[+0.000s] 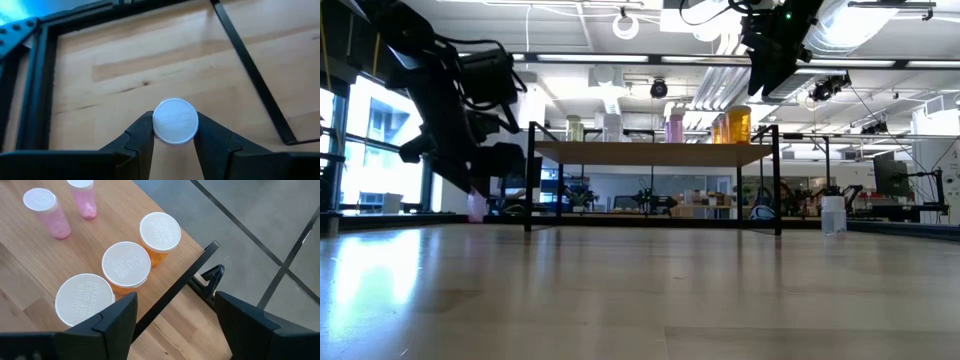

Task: Pick and place medicine bottles onto shelf by color
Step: Put the pink pill bottle aligned with the other pink pill bottles on the shelf

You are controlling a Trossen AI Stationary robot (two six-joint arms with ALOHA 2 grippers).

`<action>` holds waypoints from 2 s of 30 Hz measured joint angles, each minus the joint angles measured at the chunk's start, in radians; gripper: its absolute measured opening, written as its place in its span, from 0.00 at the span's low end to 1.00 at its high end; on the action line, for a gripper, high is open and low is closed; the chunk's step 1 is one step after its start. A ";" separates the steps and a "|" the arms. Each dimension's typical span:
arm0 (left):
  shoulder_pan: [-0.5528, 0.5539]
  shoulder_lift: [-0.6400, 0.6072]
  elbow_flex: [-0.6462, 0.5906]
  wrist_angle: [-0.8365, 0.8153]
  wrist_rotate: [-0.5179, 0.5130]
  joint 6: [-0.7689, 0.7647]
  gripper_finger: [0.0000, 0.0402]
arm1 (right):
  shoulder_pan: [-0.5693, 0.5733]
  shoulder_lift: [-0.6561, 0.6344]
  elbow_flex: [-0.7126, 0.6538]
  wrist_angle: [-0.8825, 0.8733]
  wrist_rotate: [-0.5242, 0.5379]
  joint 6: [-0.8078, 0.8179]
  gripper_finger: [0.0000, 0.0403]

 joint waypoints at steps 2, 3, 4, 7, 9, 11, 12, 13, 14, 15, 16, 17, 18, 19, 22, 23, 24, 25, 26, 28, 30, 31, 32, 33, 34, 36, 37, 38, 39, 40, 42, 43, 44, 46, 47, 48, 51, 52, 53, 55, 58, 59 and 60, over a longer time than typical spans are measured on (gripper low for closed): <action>0.000 -0.036 0.000 -0.019 -0.001 0.011 0.28 | 0.000 0.000 0.000 0.000 0.000 0.000 0.64; 0.000 -0.055 0.000 -0.028 -0.002 0.015 0.28 | 0.000 0.000 0.000 0.000 0.000 0.000 0.64; 0.000 -0.077 0.000 -0.038 -0.003 0.015 0.28 | 0.000 0.000 0.000 0.000 0.000 0.000 0.64; 0.000 -0.146 0.000 -0.041 -0.008 0.052 0.28 | 0.000 0.000 0.000 0.000 0.000 0.000 0.64; 0.000 -0.191 0.005 -0.041 -0.015 0.082 0.28 | 0.000 0.000 0.000 0.000 0.000 0.000 0.64; 0.000 -0.235 0.024 -0.041 -0.016 0.125 0.28 | 0.000 0.000 0.000 0.000 0.000 0.001 0.64; 0.000 -0.254 0.037 -0.041 -0.023 0.152 0.28 | 0.000 0.000 0.000 0.000 0.000 0.005 0.64; 0.000 -0.271 0.051 -0.039 -0.033 0.180 0.28 | 0.000 0.000 0.000 0.000 0.000 0.012 0.64; 0.000 -0.289 0.065 -0.040 -0.048 0.206 0.28 | 0.000 0.000 0.000 0.000 0.000 0.018 0.64; 0.000 -0.302 0.081 -0.043 -0.067 0.233 0.28 | 0.000 0.000 0.000 0.000 -0.001 0.019 0.64; 0.000 -0.314 0.101 -0.046 -0.082 0.257 0.28 | 0.000 0.000 0.000 0.000 -0.007 0.019 0.64; 0.000 -0.326 0.119 -0.050 -0.091 0.279 0.28 | 0.000 0.000 0.000 0.000 -0.017 0.020 0.64; 0.000 -0.336 0.137 -0.052 -0.098 0.303 0.28 | 0.000 0.000 0.000 0.000 -0.024 0.023 0.64; 0.000 -0.344 0.155 -0.052 -0.102 0.328 0.28 | 0.000 0.000 0.000 0.000 -0.032 0.027 0.64; 0.000 -0.362 0.214 -0.051 -0.105 0.392 0.28 | 0.000 0.000 0.000 0.000 -0.042 0.027 0.64; 0.000 -0.364 0.233 -0.051 -0.105 0.411 0.28 | 0.000 0.000 0.000 0.000 -0.042 0.030 0.64; 0.000 -0.363 0.252 -0.051 -0.103 0.430 0.28 | 0.000 0.000 0.000 0.000 -0.044 0.036 0.64; 0.000 -0.363 0.270 -0.051 -0.091 0.457 0.28 | 0.000 0.000 0.000 0.000 -0.048 0.039 0.64; 0.000 -0.364 0.288 -0.048 -0.078 0.485 0.28 | 0.000 0.000 0.000 0.000 -0.062 0.043 0.64; 0.000 -0.363 0.324 -0.044 -0.043 0.537 0.28 | 0.000 0.000 0.000 0.000 -0.104 0.045 0.64; 0.000 -0.362 0.362 -0.035 0.006 0.587 0.28 | 0.000 0.000 0.000 0.000 -0.153 0.045 0.64; 0.000 -0.362 0.379 -0.021 0.036 0.611 0.28 | 0.000 0.000 0.000 0.000 -0.175 0.046 0.64; 0.000 -0.362 0.395 -0.007 0.069 0.632 0.28 | 0.000 0.000 0.000 0.001 -0.197 0.054 0.64; -0.001 -0.362 0.410 0.009 0.105 0.652 0.28 | 0.000 0.000 0.000 0.002 -0.216 0.061 0.64; -0.002 -0.362 0.422 0.025 0.142 0.672 0.28 | 0.000 0.000 0.000 0.006 -0.235 0.064 0.64; -0.011 -0.362 0.441 0.053 0.212 0.702 0.28 | 0.003 0.000 0.000 0.013 -0.276 0.064 0.64; -0.020 -0.362 0.446 0.069 0.239 0.709 0.28 | 0.007 0.000 0.000 0.017 -0.293 0.064 0.64; -0.030 -0.361 0.449 0.086 0.261 0.714 0.28 | 0.013 0.000 0.000 0.021 -0.306 0.064 0.64; -0.042 -0.361 0.450 0.103 0.279 0.723 0.28 | 0.022 0.000 0.000 0.028 -0.313 0.064 0.64; -0.055 -0.360 0.450 0.117 0.295 0.735 0.28 | 0.033 0.000 0.000 0.033 -0.316 0.064 0.64; -0.086 -0.346 0.450 0.139 0.320 0.753 0.28 | 0.062 0.000 0.000 0.040 -0.318 0.064 0.64; -0.101 -0.338 0.450 0.140 0.328 0.755 0.28 | 0.077 0.000 0.000 0.045 -0.319 0.064 0.64; -0.117 -0.327 0.450 0.140 0.334 0.755 0.28 | 0.094 0.000 0.000 0.051 -0.319 0.064 0.64; -0.150 -0.302 0.450 0.144 0.348 0.755 0.28 | 0.127 0.001 0.000 0.065 -0.319 0.063 0.64; -0.166 -0.287 0.450 0.144 0.350 0.756 0.28 | 0.144 0.002 0.000 0.073 -0.319 0.062 0.64; -0.183 -0.270 0.450 0.144 0.353 0.756 0.28 | 0.159 0.002 -0.001 0.087 -0.319 0.060 0.64; -0.227 -0.217 0.450 0.143 0.353 0.756 0.28 | 0.207 0.002 -0.029 0.163 -0.319 0.040 0.64; -0.240 -0.201 0.450 0.144 0.353 0.756 0.28 | 0.220 0.002 -0.042 0.184 -0.319 0.033 0.64; -0.253 -0.185 0.450 0.144 0.353 0.756 0.28 | 0.234 0.002 -0.056 0.212 -0.319 0.027 0.64; -0.276 -0.153 0.450 0.144 0.354 0.756 0.28 | 0.261 0.002 -0.089 0.275 -0.319 0.019 0.64; -0.311 -0.112 0.450 0.157 0.356 0.755 0.28 | 0.297 0.002 -0.144 0.354 -0.319 -0.010 0.64; -0.320 -0.101 0.450 0.160 0.364 0.752 0.28 | 0.309 0.002 -0.163 0.391 -0.319 -0.024 0.64; -0.329 -0.091 0.450 0.167 0.381 0.749 0.28 | 0.321 0.002 -0.181 0.424 -0.320 -0.032 0.64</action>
